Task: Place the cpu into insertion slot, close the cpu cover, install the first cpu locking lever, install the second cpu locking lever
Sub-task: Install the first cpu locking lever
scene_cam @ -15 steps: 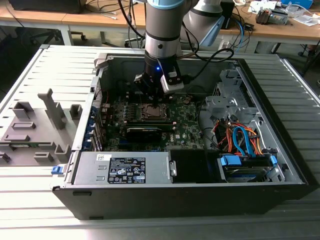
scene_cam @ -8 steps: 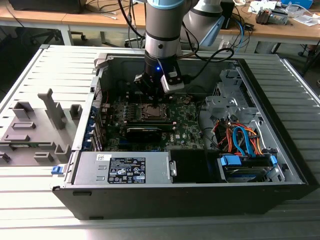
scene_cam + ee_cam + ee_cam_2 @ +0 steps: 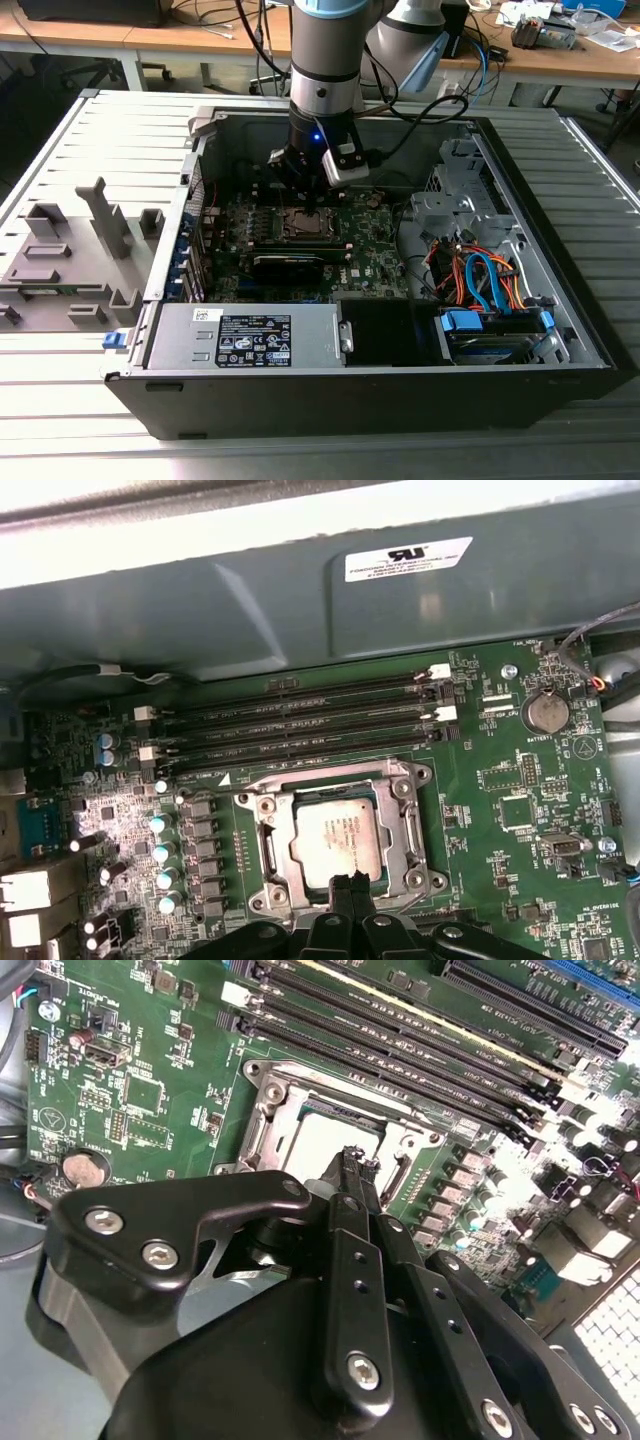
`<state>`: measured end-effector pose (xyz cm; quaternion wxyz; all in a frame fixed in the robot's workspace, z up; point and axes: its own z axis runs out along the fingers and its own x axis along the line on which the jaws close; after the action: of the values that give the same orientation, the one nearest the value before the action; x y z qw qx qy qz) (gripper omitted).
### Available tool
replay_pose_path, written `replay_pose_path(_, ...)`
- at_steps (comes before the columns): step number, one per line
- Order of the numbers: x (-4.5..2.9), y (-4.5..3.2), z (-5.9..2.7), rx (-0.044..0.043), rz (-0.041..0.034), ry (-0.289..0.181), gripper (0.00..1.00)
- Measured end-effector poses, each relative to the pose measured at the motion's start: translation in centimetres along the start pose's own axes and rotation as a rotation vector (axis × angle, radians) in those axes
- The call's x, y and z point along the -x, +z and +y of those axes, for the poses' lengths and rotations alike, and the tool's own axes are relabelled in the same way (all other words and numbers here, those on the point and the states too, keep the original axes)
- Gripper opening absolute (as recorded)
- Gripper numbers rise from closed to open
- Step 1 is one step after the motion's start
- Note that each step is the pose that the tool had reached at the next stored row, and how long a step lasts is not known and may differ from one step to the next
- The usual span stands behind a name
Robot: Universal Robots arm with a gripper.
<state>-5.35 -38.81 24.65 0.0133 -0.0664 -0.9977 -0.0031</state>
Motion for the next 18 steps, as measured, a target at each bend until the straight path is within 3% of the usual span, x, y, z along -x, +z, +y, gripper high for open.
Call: replay_pose_path(18,-0.01,0.00,0.00,-0.0010,0.0003,-0.034,0.11)
